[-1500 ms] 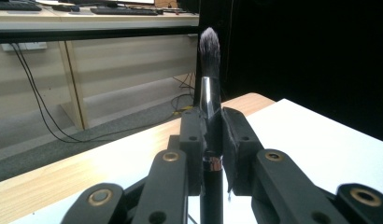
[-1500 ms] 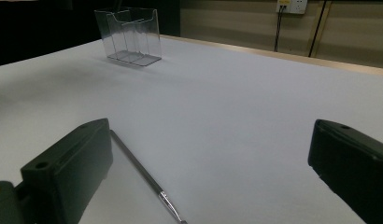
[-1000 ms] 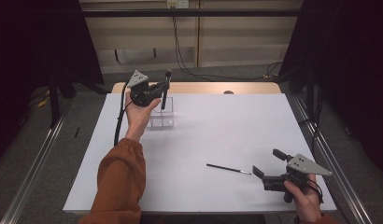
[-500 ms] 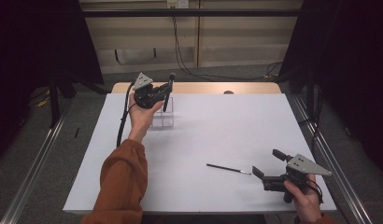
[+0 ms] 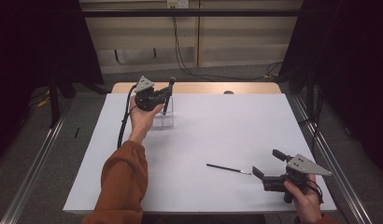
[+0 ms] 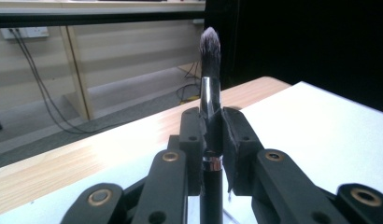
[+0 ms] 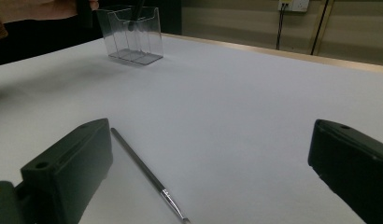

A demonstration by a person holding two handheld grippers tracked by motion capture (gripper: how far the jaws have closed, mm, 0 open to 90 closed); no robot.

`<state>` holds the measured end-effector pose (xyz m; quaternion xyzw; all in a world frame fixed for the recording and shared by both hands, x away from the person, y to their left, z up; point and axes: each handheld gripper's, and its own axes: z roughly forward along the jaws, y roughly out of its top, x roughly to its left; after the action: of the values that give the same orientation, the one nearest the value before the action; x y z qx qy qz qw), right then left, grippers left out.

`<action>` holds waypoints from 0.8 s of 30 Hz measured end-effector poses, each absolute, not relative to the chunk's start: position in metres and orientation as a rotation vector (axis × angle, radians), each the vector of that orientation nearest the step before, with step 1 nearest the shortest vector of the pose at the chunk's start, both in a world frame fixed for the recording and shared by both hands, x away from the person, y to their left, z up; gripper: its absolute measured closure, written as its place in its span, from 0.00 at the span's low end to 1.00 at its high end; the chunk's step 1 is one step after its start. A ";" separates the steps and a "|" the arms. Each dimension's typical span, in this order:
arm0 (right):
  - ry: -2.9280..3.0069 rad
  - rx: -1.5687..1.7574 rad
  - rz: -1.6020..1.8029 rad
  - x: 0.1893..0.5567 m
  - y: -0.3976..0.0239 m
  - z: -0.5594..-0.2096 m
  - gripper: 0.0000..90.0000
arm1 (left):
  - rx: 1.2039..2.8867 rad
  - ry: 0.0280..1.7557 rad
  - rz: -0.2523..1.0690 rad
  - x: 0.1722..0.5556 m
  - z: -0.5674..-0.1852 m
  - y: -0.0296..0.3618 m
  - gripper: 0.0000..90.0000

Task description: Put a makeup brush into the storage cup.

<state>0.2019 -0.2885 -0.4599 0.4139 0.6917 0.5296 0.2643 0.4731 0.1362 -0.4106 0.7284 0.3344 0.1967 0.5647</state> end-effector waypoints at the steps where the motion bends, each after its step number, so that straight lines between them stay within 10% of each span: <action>1: 1.869 1.120 1.433 0.202 -0.288 -0.460 0.00 | 1.718 0.782 0.464 0.473 -0.411 0.137 0.88; 24: 1.869 1.119 1.432 0.202 -0.288 -0.460 0.00 | 1.778 0.797 0.461 0.467 -0.426 0.137 0.88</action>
<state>0.2018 -0.2880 -0.4597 0.4140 0.6915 0.5297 0.2642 0.4669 0.1372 -0.4256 0.7476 0.3353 0.1940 0.5394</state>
